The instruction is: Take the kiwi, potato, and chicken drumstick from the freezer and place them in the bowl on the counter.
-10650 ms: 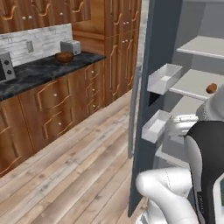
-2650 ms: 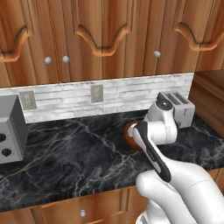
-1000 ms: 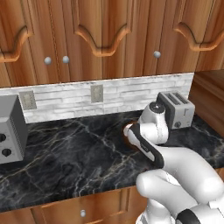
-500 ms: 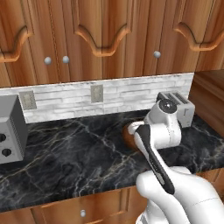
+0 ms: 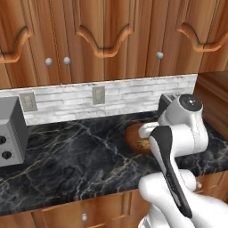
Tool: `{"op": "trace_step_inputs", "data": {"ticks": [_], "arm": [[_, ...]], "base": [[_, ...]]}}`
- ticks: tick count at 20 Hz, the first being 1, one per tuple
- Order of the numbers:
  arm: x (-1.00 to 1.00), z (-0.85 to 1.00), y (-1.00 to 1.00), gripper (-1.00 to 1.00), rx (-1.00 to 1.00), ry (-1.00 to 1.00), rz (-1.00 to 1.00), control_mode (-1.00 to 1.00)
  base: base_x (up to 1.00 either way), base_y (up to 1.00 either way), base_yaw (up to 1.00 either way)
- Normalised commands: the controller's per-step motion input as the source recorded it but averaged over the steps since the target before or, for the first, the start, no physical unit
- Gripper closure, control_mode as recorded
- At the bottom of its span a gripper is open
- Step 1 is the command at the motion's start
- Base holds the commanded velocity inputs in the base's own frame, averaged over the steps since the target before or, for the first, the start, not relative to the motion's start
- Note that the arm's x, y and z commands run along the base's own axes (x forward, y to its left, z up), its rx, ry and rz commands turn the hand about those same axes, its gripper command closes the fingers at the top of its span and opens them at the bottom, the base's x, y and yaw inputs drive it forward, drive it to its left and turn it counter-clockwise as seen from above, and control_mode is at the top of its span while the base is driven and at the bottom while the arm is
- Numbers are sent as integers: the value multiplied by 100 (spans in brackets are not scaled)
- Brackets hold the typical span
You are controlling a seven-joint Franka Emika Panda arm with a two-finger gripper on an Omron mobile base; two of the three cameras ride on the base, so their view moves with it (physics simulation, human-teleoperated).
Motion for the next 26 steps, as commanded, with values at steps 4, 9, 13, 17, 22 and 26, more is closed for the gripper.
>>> {"op": "trace_step_inputs", "data": {"ticks": [4, 9, 13, 17, 22, 26], "arm": [[-86, 30, -1, -100, 0, 0, 0, -100], [-55, 42, -18, -100, 0, 0, 0, -100], [-49, 41, -5, -100, 0, 0, 0, -100], [-58, 28, 0, -100, 0, 0, 0, -100], [-7, 23, 0, -100, 0, 0, 0, -100], [-18, 10, 0, -100, 0, 0, 0, 100]], "base": [[0, 0, 0], [0, 0, 0], [0, 0, 0], [0, 0, 0], [0, 0, 0], [-45, 11, 1]]}}
